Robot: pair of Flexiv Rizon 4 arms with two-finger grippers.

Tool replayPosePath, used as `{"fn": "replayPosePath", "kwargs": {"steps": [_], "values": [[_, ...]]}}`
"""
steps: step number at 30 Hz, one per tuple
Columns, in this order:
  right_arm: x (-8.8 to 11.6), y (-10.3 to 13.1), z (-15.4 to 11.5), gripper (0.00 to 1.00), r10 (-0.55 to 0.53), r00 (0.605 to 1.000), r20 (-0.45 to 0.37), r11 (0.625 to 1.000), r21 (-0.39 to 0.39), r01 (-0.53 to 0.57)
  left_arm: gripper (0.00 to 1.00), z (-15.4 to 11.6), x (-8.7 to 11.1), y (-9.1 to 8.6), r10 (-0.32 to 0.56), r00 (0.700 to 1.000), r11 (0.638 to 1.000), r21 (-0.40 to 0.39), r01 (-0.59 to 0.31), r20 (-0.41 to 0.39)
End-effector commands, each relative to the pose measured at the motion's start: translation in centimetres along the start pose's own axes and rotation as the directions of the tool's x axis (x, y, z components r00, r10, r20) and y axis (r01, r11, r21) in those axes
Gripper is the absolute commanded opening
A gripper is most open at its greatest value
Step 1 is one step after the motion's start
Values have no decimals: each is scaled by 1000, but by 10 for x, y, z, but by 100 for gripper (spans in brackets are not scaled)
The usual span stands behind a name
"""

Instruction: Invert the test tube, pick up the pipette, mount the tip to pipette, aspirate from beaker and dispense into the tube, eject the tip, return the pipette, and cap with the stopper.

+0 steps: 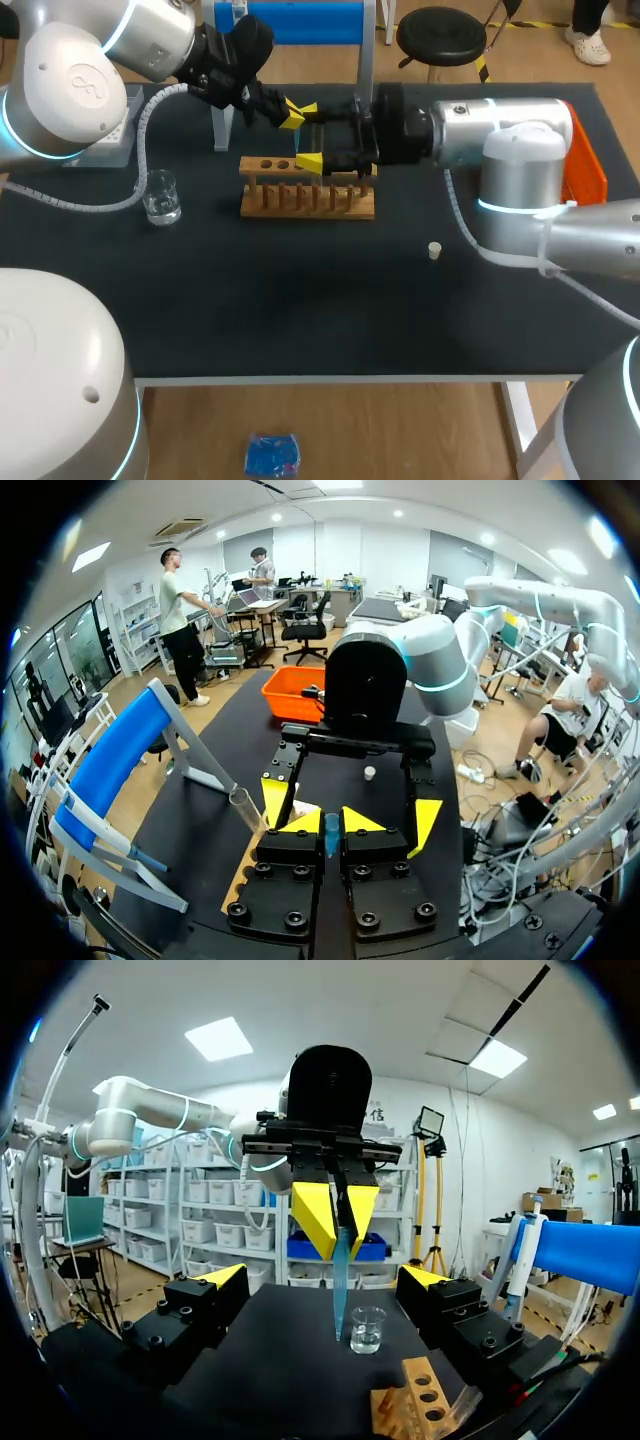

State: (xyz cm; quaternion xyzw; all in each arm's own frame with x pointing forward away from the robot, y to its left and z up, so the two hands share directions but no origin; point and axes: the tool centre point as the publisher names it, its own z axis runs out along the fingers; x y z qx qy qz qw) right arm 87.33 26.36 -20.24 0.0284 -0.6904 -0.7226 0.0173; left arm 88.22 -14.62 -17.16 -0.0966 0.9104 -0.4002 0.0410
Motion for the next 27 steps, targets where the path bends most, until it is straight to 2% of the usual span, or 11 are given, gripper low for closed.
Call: {"fn": "replayPosePath", "kwargs": {"steps": [1,6,13,16,17,18,19,20,21,27], "values": [[-5,0,6,100,25,1000,-12,1000,8,-25,0,-1,-1,-1,-1,1000,1000,-5,1,-4],[-8,-1,9,98,102,994,-28,994,30,-102,0,-1,-1,-1,-1,1000,1000,-5,1,-4],[-10,0,11,93,115,993,-25,993,34,-114,0,-1,-1,-1,-1,1000,1000,-5,1,-4],[-10,-1,11,87,112,993,-25,993,37,-111,0,-1,-1,-1,-1,1000,1000,-5,1,-4],[-10,-1,11,75,107,994,-24,994,39,-106,0,-1,-1,-1,-1,1000,1000,-5,1,-4],[-10,-1,11,67,101,995,-21,994,41,-100,0,-1,-1,-1,-1,1000,1000,-5,1,-4],[-10,-1,11,62,96,995,-20,995,43,-95,0,-1,-1,-1,-1,1000,1000,-5,1,-4],[-9,-1,12,53,92,996,-21,995,44,-91,0,-1,-1,-1,-1,1000,1000,-5,1,-4],[-9,-1,12,49,88,996,-23,995,44,-86,0,-1,-1,-1,-1,1000,1000,-5,1,-4],[-7,-1,14,47,69,997,-22,996,50,-68,0,-1,-1,-1,-1,1000,1000,-5,1,-4]]}}
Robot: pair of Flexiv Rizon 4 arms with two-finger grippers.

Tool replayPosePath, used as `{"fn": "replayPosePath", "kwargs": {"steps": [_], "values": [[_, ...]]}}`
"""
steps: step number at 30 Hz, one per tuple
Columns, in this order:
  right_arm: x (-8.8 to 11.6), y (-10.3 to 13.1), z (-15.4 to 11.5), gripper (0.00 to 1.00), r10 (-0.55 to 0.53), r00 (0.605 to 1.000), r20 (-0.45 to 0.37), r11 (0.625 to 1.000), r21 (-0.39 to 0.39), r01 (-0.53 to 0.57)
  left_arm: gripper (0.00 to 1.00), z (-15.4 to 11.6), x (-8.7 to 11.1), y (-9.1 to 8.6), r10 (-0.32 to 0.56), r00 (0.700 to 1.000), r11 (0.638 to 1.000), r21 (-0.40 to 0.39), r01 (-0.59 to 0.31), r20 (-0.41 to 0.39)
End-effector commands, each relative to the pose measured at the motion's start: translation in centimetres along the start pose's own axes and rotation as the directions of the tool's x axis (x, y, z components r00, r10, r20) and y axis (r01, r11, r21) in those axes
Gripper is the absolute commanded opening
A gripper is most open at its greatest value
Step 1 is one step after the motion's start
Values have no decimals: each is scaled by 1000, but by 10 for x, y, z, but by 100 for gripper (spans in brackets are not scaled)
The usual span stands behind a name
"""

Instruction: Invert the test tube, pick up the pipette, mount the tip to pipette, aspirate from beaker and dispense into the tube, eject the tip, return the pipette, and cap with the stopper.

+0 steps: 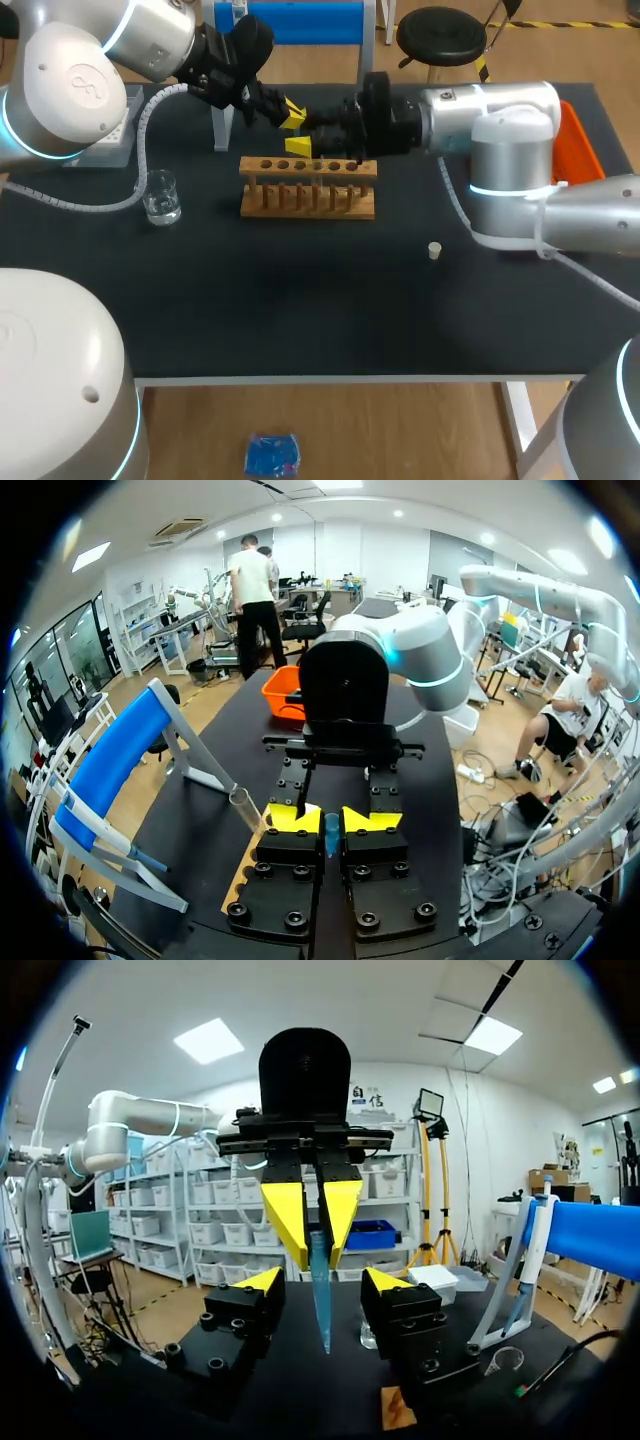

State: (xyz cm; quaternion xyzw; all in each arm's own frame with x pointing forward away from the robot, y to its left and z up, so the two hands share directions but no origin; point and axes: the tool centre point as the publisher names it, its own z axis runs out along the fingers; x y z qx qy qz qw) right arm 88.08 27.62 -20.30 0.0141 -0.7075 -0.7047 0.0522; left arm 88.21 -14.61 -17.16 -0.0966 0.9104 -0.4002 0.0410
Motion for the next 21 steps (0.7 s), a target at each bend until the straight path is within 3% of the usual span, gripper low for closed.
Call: {"fn": "replayPosePath", "kwargs": {"steps": [1,9,12,16,17,21], "values": [[1,0,2,46,-5,1000,4,1000,3,5,0,-1,-1,-1,-1,1000,1000,-5,1,-4],[2,2,3,44,-29,1000,3,999,22,29,0,-1,-1,-1,-1,1000,1000,-5,1,-4],[2,1,3,36,-29,1000,4,999,26,28,0,-1,-1,-1,-1,1000,1000,-5,1,-4],[2,1,3,12,-29,1000,8,999,29,29,0,-1,-1,-1,-1,1000,1000,-5,1,-4],[2,1,3,0,-29,1000,8,999,30,28,0,-1,-1,-1,-1,1000,1000,-5,1,-4],[1,0,2,0,-25,1000,8,999,32,25,0,-1,-1,-1,-1,1000,1000,-5,1,-4]]}}
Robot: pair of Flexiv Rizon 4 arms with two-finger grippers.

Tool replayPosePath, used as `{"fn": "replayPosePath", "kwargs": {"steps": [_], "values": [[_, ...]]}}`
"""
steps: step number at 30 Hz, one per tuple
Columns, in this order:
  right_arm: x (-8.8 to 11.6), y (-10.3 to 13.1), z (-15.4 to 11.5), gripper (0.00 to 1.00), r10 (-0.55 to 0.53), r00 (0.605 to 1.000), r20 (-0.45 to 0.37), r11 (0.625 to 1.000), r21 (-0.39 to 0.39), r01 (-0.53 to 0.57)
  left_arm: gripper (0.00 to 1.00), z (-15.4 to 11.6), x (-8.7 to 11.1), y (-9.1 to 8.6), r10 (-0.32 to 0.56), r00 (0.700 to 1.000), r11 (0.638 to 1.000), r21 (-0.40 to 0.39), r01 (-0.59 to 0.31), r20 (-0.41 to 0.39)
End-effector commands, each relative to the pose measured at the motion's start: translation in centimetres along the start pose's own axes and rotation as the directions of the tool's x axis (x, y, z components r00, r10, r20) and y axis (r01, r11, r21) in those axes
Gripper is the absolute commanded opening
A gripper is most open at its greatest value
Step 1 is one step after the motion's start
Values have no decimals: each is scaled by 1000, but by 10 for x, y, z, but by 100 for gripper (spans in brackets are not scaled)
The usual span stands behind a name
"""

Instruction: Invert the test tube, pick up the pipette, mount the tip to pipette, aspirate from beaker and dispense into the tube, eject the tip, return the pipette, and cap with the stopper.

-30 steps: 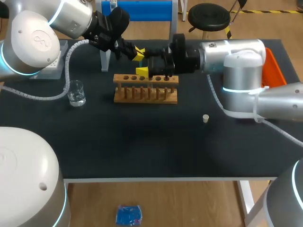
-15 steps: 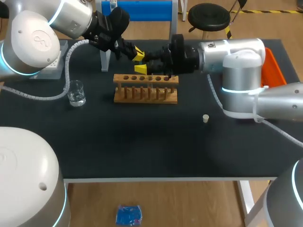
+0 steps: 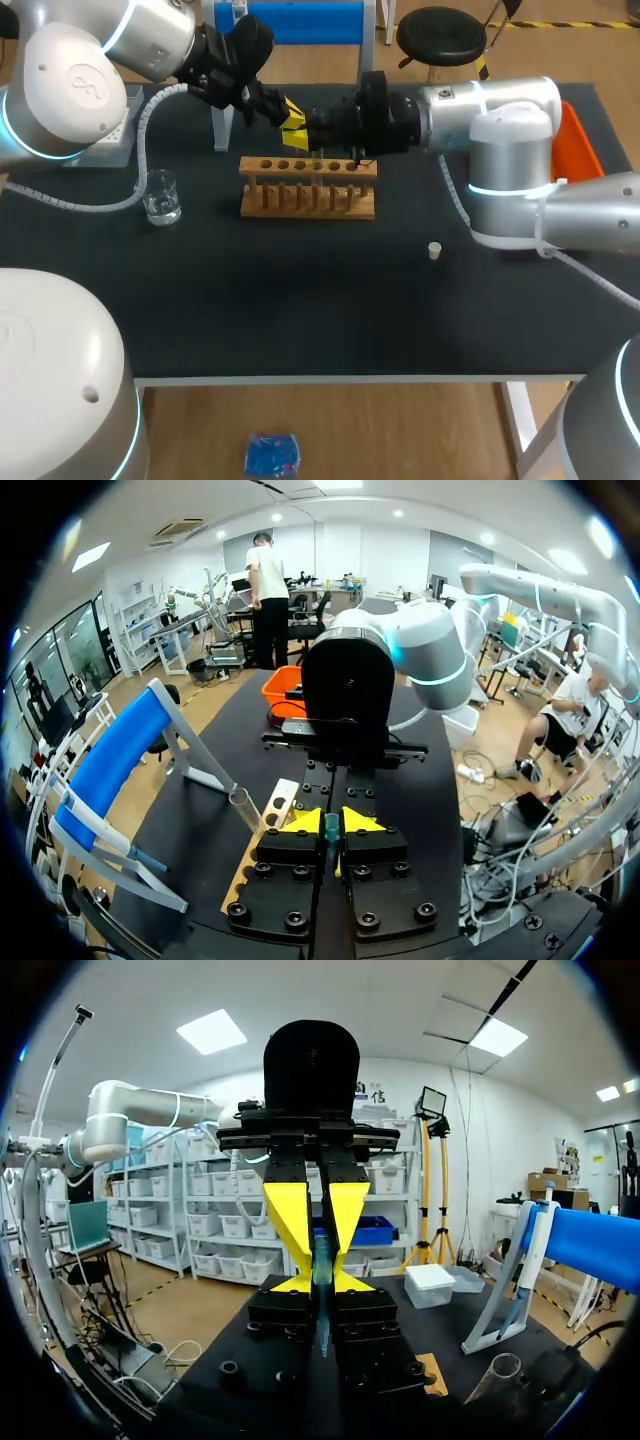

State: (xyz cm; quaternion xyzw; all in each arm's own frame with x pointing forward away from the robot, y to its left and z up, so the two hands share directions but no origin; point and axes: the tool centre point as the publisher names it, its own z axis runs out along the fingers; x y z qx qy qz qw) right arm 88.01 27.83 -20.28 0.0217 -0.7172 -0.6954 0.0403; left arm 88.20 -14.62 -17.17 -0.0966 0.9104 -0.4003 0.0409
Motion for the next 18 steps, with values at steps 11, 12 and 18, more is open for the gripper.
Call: {"fn": "replayPosePath", "kwargs": {"steps": [11,12,18], "values": [[1,0,0,0,3,1000,-2,1000,5,-3,100,-1,-1,-1,-1,1000,1000,-5,1,-4],[1,0,0,0,3,1000,-1,1000,5,-3,100,-1,-1,-1,-1,1000,1000,-5,1,-4],[0,0,-4,0,1,1000,1,1000,7,-1,100,-1,-1,-1,-1,1000,1000,-5,1,-4]]}}
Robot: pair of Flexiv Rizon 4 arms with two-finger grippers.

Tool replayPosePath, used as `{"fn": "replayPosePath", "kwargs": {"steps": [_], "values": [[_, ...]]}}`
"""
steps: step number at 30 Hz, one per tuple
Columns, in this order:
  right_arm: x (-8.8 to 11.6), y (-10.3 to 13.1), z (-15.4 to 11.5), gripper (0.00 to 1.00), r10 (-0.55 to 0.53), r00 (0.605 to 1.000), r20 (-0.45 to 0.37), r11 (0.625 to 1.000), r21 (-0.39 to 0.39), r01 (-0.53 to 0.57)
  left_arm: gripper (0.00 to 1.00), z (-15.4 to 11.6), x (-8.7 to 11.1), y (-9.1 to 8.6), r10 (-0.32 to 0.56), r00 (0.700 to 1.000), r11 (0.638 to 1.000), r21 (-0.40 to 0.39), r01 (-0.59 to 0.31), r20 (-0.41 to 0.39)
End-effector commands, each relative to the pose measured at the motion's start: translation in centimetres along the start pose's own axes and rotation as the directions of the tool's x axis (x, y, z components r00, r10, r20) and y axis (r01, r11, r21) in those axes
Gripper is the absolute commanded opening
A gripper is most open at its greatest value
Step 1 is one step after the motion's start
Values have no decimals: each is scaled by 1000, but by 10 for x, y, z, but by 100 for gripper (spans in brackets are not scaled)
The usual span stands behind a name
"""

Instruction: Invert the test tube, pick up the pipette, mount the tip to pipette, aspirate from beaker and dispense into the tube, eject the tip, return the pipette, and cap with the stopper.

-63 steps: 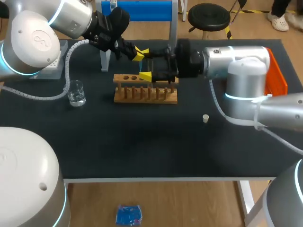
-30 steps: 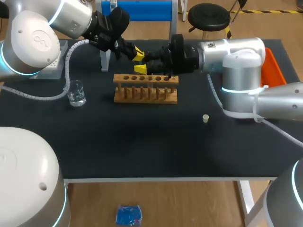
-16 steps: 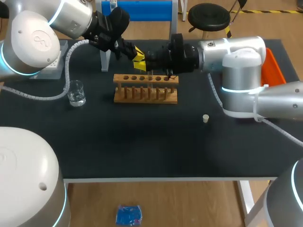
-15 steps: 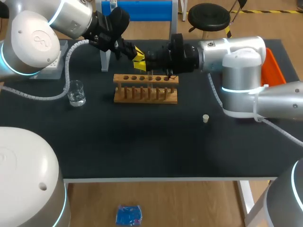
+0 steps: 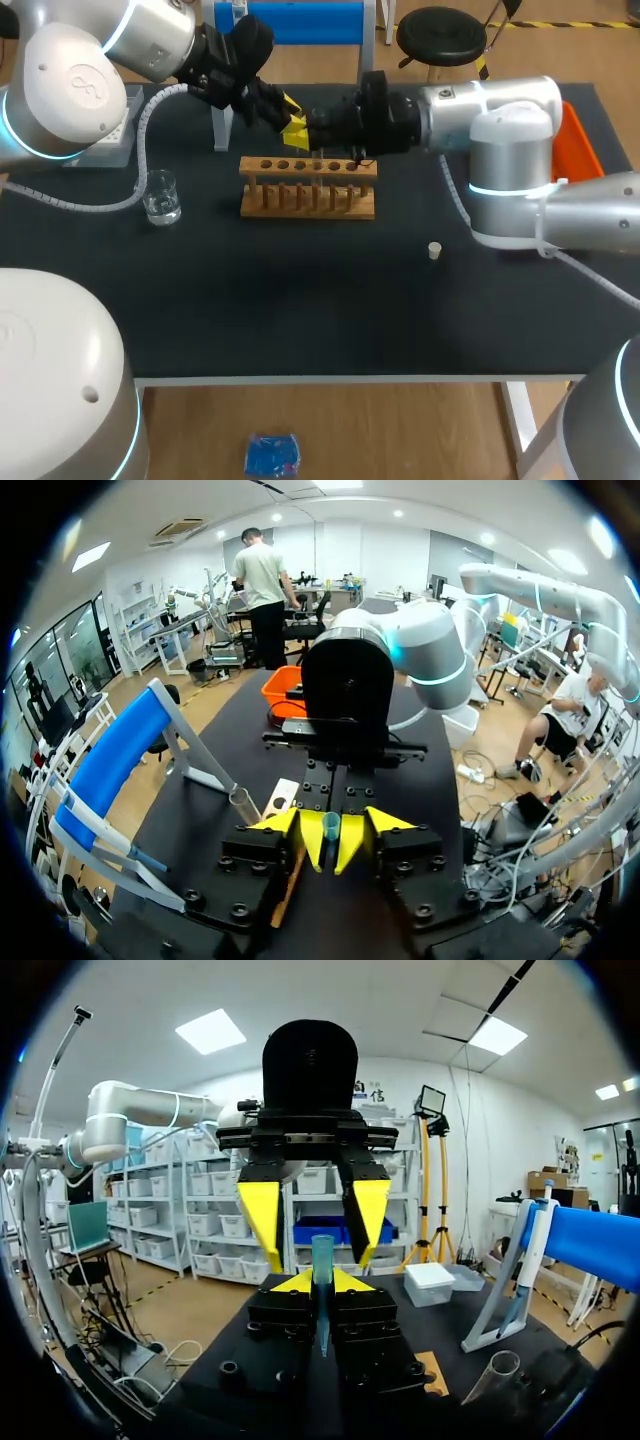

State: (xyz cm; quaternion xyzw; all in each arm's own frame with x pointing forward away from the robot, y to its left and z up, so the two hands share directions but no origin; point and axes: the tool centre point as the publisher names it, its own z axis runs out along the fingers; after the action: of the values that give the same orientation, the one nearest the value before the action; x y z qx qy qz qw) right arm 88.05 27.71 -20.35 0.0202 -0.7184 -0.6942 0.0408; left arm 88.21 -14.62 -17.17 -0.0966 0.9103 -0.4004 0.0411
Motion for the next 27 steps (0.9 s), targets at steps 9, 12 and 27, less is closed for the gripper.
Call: {"fn": "replayPosePath", "kwargs": {"steps": [9,12,27], "values": [[-2,1,-23,0,-3,1000,3,1000,12,3,100,-1,-1,-1,-2,1000,1000,-6,1,-4],[-4,1,-33,0,-5,1000,3,1000,17,5,100,-1,-1,-1,-2,1000,1000,-6,1,-4],[-7,-8,-97,0,-13,1000,28,1000,23,13,100,-1,-1,-1,-2,1000,1000,-6,1,-4]]}}
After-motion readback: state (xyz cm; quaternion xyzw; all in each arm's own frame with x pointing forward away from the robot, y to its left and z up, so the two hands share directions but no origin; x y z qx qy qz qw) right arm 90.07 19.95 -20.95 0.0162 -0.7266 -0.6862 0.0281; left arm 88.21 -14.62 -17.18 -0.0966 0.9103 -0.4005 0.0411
